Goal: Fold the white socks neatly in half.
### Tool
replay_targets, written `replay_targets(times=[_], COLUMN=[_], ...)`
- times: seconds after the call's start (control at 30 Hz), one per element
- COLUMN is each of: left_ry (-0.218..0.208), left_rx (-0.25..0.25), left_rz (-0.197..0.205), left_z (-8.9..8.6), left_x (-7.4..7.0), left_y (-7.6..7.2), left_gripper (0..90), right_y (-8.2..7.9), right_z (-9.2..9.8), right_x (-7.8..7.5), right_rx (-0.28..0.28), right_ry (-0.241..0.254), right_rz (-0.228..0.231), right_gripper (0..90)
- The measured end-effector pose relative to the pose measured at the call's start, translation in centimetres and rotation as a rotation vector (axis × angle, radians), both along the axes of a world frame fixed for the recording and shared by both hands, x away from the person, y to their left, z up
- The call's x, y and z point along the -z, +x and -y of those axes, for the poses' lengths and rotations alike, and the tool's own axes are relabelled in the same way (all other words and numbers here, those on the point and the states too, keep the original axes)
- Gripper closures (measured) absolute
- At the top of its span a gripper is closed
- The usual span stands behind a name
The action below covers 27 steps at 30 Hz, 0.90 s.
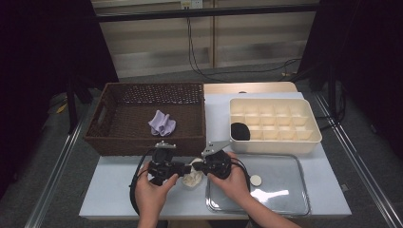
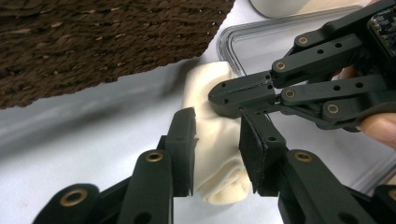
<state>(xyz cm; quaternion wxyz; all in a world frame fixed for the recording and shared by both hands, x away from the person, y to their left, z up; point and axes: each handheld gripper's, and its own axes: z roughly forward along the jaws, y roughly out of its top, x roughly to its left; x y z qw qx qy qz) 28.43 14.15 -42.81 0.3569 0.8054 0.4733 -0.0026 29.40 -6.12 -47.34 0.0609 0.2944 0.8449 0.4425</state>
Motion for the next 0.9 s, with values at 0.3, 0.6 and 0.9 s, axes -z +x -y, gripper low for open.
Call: replay_targets(times=[0.3,0.6,0.9], left_ry=[0.035,0.064,0.077], left_rx=[0.079,0.094,0.100], left_rz=[-0.071,-0.052,-0.045], left_z=[1.3,1.5,1.7], left_x=[1.2,1.5,1.5], left_y=[-0.1,-0.5,-0.7], left_gripper=[81.7,82.5,82.5], right_y=[0.1,-0.8,0.1], right_z=[0.1,0.8,1.5], right_x=[0.0,-0.7,0.7], right_rx=[0.009,0.130,0.203], right_ry=[0.003,0.019,0.117], right_rz=[-0.008,-0.053,-0.237], right_gripper=[90.0,70.5,67.6])
